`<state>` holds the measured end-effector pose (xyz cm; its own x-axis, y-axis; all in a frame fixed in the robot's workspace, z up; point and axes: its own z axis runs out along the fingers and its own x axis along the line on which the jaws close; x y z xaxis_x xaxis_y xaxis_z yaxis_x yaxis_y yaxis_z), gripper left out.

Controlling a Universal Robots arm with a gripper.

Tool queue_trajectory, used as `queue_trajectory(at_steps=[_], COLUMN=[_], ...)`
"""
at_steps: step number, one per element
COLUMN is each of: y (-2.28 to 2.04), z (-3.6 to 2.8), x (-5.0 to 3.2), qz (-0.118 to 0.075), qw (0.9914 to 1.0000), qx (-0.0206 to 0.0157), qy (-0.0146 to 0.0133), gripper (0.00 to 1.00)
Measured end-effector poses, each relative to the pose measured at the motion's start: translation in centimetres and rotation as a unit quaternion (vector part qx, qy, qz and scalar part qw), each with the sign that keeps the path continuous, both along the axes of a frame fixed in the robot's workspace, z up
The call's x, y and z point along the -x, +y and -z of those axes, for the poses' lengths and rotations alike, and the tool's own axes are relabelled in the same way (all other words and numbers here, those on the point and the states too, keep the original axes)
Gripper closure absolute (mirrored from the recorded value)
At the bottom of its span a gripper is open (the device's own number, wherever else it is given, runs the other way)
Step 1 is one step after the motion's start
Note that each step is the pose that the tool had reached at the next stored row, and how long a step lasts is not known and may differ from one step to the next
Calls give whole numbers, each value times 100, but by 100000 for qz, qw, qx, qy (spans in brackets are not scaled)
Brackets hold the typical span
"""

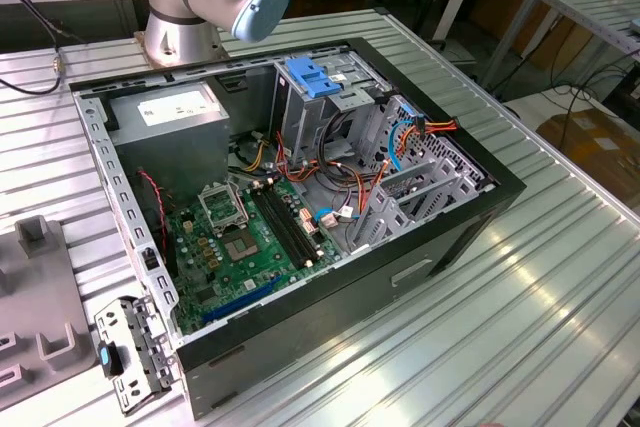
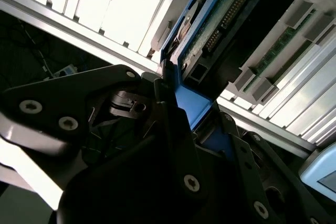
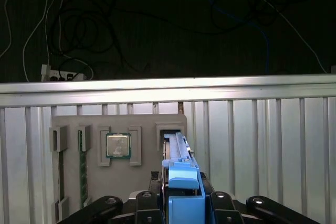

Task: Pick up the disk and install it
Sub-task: 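Pick up the disk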

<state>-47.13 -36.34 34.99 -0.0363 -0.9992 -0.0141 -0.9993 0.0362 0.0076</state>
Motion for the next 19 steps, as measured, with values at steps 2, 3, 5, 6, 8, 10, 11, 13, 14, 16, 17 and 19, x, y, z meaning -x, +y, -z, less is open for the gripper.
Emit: queue_trajectory(at_steps=[2, 3, 5, 6, 8, 10, 11, 13, 14, 16, 17, 19], y=[0, 0, 0, 0, 0, 0, 0, 0, 0, 0, 0, 0], z=[-1, -1, -1, -1, -15, -34, -49, -70, -82, -106, -114, -136], x=[0, 0, 0, 0, 0, 0, 0, 0, 0, 0, 0, 0], qz=[-1, 1, 2, 4, 0, 1, 1, 3, 0, -1, 2, 2], qw=[100000, 100000, 100000, 100000, 100000, 100000, 100000, 100000, 100000, 100000, 100000, 100000], qx=[0, 0, 0, -1, 13, 4, 4, 1, -4, -43, -54, -70], qy=[2, 3, 3, 1, 26, 8, 8, 7, 6, 2, -2, 0], gripper=[63, 63, 63, 63, 63, 63, 63, 63, 63, 63, 63, 63])
